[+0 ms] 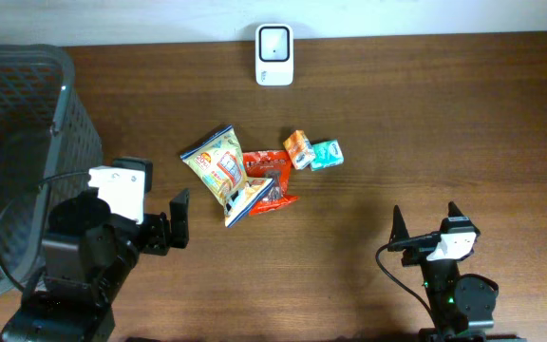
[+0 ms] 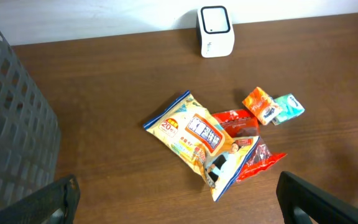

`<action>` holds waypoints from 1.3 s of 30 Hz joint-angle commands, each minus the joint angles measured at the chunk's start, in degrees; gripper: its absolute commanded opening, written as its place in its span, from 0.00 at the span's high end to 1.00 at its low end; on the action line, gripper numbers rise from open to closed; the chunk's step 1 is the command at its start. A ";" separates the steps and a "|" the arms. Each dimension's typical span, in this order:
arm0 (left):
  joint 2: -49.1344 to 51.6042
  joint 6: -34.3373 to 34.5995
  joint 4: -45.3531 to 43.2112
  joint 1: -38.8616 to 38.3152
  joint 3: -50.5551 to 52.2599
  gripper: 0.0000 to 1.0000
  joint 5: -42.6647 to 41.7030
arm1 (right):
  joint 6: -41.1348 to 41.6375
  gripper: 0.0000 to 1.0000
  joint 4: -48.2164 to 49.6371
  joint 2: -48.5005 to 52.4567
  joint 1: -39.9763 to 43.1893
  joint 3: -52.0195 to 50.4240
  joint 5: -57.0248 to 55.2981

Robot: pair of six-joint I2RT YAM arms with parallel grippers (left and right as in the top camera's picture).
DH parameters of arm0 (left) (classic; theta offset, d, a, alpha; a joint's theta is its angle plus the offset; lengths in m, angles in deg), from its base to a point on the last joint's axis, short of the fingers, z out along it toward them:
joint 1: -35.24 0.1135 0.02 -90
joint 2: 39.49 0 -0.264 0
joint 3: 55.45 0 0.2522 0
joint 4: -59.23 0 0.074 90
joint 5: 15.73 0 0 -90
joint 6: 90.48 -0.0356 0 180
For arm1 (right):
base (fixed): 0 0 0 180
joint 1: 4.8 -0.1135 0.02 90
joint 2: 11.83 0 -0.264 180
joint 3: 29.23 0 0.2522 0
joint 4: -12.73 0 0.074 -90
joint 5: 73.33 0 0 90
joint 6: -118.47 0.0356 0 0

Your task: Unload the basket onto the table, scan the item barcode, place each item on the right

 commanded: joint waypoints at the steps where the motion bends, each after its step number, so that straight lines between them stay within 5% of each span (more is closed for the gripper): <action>1: 0.02 -1.09 -0.50 0.35 0.44 0.01 -0.87 | -0.39 0.02 -0.15 -0.37 0.33 -0.52 -0.70; 14: 0.02 -1.09 -0.31 0.35 0.44 0.01 -0.87 | -0.35 0.02 2.19 -0.37 0.31 -0.52 -0.52; 20: 0.02 -1.09 -0.31 0.35 0.44 0.01 -0.87 | 12.44 0.02 21.51 -0.37 0.31 -0.52 32.37; 26: 0.02 -1.11 -0.28 0.35 0.44 0.01 -0.87 | 16.87 0.02 38.80 -0.26 0.33 1.49 29.97; 31: 0.02 -1.11 -0.24 0.35 0.44 0.01 -0.87 | 13.25 0.02 22.27 5.25 0.33 15.63 27.43; 39: 0.02 -1.11 0.31 0.35 0.44 0.01 -0.87 | 4.07 0.02 -23.82 39.47 0.33 52.11 29.59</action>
